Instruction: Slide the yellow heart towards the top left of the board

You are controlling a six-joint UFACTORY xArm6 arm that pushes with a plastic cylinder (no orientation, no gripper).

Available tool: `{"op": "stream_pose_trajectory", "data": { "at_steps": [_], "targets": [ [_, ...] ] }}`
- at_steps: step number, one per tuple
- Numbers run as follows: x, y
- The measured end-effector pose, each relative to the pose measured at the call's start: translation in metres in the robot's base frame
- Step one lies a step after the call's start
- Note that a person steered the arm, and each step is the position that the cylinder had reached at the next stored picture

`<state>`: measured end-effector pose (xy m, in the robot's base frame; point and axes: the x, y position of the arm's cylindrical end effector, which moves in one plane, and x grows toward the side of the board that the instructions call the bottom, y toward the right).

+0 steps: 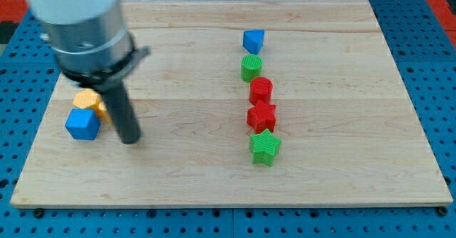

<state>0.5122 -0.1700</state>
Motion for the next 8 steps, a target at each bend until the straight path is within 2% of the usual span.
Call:
{"op": "stream_pose_trajectory", "data": {
  "at_steps": [2,3,4,5,6,7,8],
  "targets": [
    [-0.138,-0.018],
    [-0.178,-0.008],
    [-0.179,-0.011],
    [-0.181,-0.056],
    [-0.209,-0.088],
    [-0.233,-0.057],
    [-0.176,-0.05]
  ]
}}
